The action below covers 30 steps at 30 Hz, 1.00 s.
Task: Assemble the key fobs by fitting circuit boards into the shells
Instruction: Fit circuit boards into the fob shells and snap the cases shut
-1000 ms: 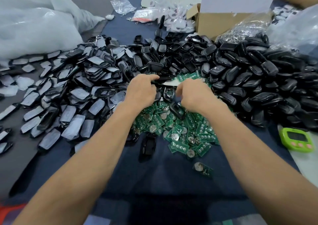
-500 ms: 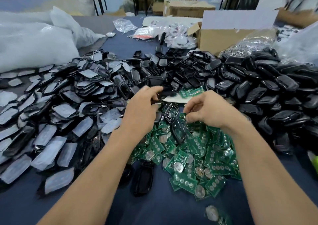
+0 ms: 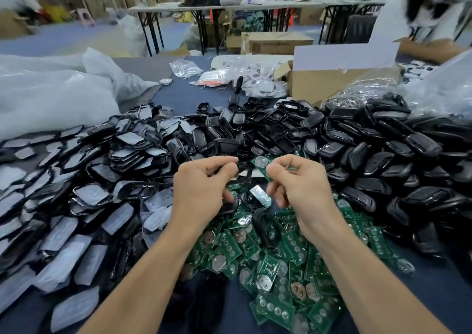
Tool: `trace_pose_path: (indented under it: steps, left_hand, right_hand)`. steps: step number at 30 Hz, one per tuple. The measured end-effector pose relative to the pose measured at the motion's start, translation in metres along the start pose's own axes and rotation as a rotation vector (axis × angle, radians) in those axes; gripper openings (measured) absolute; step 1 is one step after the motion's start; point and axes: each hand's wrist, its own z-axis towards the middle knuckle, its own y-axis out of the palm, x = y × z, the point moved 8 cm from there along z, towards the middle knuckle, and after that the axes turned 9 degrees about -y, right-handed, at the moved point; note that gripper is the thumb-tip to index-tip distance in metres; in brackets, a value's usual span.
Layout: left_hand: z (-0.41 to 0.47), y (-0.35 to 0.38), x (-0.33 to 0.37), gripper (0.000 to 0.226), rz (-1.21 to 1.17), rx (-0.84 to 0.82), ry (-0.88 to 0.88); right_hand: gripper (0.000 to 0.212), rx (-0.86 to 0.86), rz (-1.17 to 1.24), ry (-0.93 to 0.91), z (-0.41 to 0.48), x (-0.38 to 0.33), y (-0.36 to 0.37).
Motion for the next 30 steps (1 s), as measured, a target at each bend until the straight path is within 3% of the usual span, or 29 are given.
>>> trace_pose_path:
  steps: [8,12,17,21,24,26,30]
  left_hand:
    - [0.007,0.001,-0.01,0.037,-0.144,-0.03,-0.101]
    - [0.006,-0.011,-0.001,0.028,0.285,0.147,-0.004]
    - [0.002,-0.014,0.016,0.017,0.825,0.341,0.16]
    - [0.023,0.018,0.031,0.039,0.849,0.181,0.323]
    - [0.054,0.04,0.029,0.06,1.019,0.024,0.304]
    - [0.066,0.045,0.026,0.056,1.177,0.041,0.322]
    - [0.072,0.042,0.032,0.037,1.126,0.213,0.363]
  right_hand:
    - [0.017,-0.032,0.071,-0.006,0.001,-0.003,0.002]
    - [0.021,-0.017,-0.086,-0.069,0.006,0.0,-0.006]
    - [0.02,-0.009,-0.114,-0.056,0.009,0.009,-0.007]
    - [0.036,-0.03,-0.169,-0.071,0.009,0.01,-0.007]
    - [0.047,-0.045,-0.181,-0.059,0.009,0.012,-0.007]
    - [0.045,-0.043,-0.135,-0.049,0.01,0.01,-0.008]
    - [0.045,-0.022,0.125,0.021,0.012,0.008,-0.009]
